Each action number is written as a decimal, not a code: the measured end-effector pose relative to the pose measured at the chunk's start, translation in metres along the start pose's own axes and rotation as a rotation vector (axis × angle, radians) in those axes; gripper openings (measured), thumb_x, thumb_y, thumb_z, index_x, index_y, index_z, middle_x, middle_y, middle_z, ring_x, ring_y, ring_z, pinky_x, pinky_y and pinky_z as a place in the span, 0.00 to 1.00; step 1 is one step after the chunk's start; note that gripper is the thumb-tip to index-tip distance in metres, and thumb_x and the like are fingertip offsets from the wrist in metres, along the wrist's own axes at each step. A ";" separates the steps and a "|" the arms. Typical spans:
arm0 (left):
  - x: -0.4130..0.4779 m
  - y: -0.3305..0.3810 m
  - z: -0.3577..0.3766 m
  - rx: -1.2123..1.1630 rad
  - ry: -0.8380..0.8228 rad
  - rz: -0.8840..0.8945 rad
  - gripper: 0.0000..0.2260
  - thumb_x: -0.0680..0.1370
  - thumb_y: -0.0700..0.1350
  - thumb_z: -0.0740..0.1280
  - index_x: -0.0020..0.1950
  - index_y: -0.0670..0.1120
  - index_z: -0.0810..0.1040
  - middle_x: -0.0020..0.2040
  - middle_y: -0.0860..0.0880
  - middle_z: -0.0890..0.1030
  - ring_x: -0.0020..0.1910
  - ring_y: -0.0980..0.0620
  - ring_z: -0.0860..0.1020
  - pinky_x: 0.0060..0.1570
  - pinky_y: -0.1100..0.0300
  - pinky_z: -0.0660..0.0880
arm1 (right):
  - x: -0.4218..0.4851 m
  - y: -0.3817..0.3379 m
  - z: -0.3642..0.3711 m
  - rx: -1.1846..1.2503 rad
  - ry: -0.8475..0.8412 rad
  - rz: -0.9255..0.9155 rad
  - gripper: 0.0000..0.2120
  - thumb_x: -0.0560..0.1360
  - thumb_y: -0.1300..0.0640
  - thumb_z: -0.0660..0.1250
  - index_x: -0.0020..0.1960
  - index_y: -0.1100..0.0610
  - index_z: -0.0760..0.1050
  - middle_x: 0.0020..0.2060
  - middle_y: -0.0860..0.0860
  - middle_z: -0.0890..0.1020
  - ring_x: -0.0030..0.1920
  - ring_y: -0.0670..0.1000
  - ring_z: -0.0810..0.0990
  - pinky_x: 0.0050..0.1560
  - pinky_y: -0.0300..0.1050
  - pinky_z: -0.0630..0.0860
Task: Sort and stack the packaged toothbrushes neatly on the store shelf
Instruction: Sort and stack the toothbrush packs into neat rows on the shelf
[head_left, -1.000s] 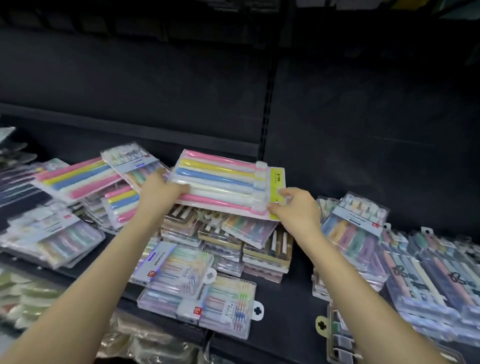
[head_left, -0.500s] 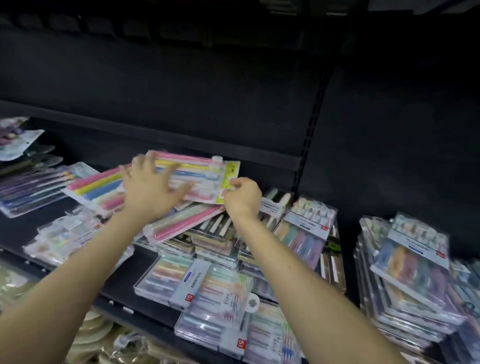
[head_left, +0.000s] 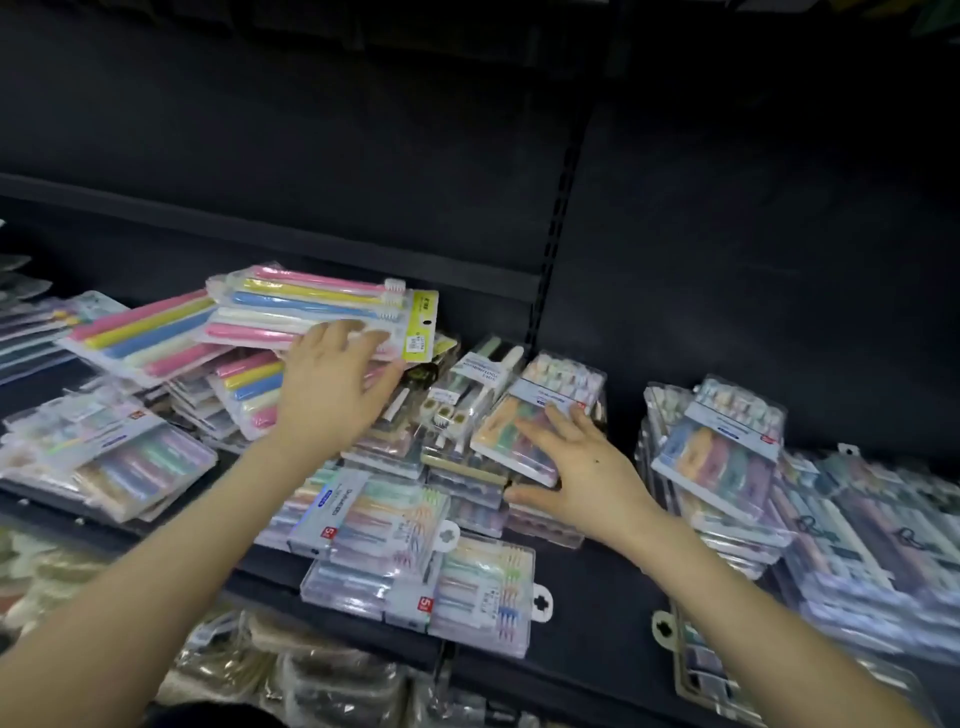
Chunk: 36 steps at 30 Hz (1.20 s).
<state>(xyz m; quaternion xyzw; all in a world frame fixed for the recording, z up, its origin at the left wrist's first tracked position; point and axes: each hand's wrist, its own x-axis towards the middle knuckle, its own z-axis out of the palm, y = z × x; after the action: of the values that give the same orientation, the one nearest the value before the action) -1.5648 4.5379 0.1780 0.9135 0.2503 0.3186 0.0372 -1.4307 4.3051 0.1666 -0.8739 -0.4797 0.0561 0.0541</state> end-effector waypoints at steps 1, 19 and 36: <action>-0.015 0.010 -0.003 -0.047 0.065 0.012 0.29 0.76 0.60 0.52 0.57 0.41 0.81 0.52 0.38 0.79 0.53 0.37 0.76 0.54 0.46 0.69 | -0.004 0.002 0.003 0.000 0.045 -0.019 0.36 0.75 0.35 0.60 0.77 0.43 0.50 0.78 0.51 0.49 0.78 0.56 0.44 0.75 0.49 0.51; -0.144 0.023 0.008 -0.249 -0.251 -0.927 0.41 0.73 0.66 0.63 0.75 0.41 0.56 0.65 0.31 0.67 0.59 0.34 0.72 0.51 0.48 0.69 | -0.050 -0.007 0.020 0.920 0.398 0.443 0.25 0.77 0.43 0.64 0.71 0.50 0.66 0.57 0.51 0.80 0.46 0.56 0.83 0.43 0.50 0.79; -0.153 0.042 -0.041 -1.020 0.330 -1.066 0.32 0.70 0.35 0.74 0.72 0.40 0.66 0.47 0.50 0.82 0.51 0.46 0.81 0.54 0.42 0.77 | -0.113 -0.005 0.020 1.509 0.453 0.276 0.13 0.78 0.64 0.65 0.48 0.45 0.75 0.35 0.44 0.84 0.32 0.43 0.81 0.27 0.38 0.77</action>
<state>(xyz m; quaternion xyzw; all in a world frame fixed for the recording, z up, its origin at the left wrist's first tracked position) -1.6737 4.4236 0.1338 0.4789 0.4821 0.4664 0.5663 -1.4985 4.2133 0.1530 -0.6432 -0.1772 0.1929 0.7195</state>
